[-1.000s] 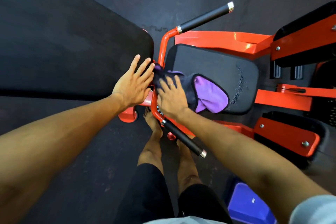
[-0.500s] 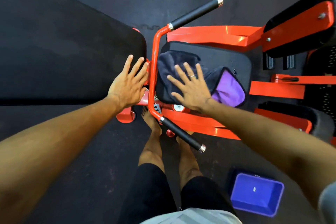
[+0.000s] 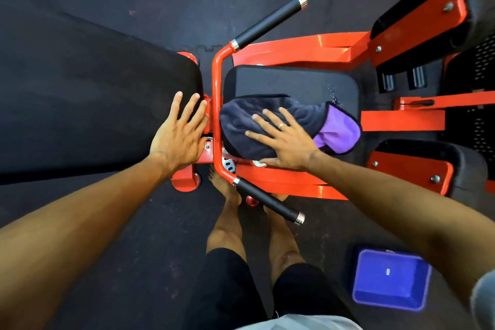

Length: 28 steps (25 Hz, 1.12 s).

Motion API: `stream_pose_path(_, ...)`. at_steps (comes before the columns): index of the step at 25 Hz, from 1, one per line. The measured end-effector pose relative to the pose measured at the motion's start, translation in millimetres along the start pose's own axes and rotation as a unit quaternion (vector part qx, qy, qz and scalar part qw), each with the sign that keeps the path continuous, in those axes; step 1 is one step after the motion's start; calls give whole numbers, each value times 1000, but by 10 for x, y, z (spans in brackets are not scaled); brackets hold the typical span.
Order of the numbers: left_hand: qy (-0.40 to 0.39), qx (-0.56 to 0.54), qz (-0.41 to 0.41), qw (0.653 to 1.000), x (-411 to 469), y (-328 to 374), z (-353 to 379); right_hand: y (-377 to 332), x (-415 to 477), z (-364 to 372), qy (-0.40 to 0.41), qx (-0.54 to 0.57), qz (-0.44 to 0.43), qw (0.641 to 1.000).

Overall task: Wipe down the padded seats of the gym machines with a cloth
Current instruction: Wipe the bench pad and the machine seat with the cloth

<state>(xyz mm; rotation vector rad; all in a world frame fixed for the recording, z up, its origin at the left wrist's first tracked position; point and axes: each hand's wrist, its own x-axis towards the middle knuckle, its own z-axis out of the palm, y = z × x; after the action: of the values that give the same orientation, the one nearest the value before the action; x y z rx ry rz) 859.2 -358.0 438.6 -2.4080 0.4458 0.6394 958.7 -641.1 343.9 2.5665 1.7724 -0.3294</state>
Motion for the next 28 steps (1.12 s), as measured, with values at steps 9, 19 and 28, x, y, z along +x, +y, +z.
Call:
stream_pose_path(9,31,-34,-23,999,-25,45,75,-431,543,-19,-48,-12,0,999)
stream_pose_path(19,101,-414,-153,892,506,903,-26,612,53,-363,35,-25,207,977)
stream_pose_path(28,184,-535,-229,792,1076,1001,-152,365,448,-198,-10,24,222,975)
